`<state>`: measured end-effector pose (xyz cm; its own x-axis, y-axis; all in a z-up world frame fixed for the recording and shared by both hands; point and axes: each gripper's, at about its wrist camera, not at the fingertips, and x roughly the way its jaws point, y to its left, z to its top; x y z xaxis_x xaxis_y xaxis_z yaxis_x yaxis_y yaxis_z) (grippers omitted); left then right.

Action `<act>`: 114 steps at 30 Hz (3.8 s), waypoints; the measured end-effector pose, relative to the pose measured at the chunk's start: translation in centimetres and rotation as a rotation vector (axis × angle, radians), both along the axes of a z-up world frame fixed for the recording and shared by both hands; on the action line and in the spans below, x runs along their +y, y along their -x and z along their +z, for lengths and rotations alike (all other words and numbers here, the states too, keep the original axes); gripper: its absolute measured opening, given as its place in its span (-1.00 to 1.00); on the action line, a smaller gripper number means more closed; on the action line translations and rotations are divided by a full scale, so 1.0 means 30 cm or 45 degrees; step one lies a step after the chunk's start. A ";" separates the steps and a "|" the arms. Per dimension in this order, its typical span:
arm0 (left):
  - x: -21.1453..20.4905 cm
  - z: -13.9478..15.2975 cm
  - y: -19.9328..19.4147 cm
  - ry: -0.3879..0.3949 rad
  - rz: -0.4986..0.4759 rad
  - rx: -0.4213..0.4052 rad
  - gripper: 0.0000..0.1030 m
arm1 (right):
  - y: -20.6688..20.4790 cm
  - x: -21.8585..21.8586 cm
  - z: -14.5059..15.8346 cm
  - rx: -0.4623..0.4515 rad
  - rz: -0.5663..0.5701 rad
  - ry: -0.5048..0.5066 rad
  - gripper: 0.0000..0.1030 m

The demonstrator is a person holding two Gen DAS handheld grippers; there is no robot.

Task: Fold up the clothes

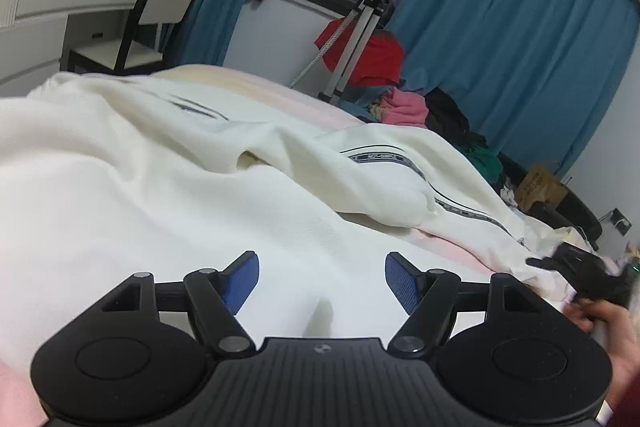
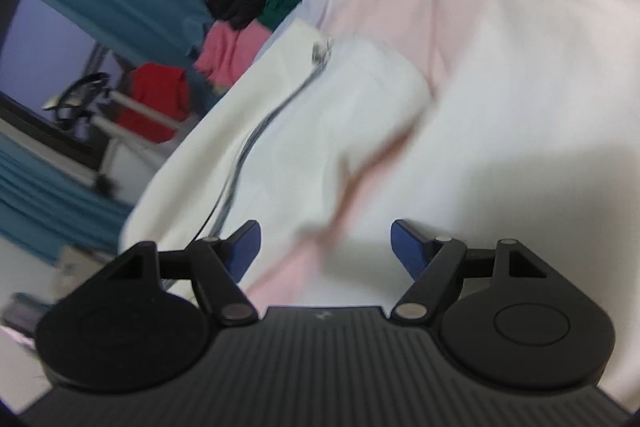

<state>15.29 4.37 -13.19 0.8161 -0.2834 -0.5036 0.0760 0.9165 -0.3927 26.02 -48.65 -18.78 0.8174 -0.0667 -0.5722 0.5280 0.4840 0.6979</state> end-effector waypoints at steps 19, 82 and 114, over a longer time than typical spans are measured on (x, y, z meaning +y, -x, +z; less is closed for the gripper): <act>0.018 -0.033 -0.081 0.038 -0.015 0.030 0.39 | -0.089 -0.336 0.253 -0.046 -0.167 0.387 -0.89; 0.085 0.111 0.308 -0.339 0.368 0.088 0.96 | 0.709 0.452 0.407 -0.148 0.422 0.868 0.63; 0.897 -0.037 0.301 0.748 0.950 0.473 0.58 | 0.853 -0.129 0.124 0.250 -0.532 0.206 0.62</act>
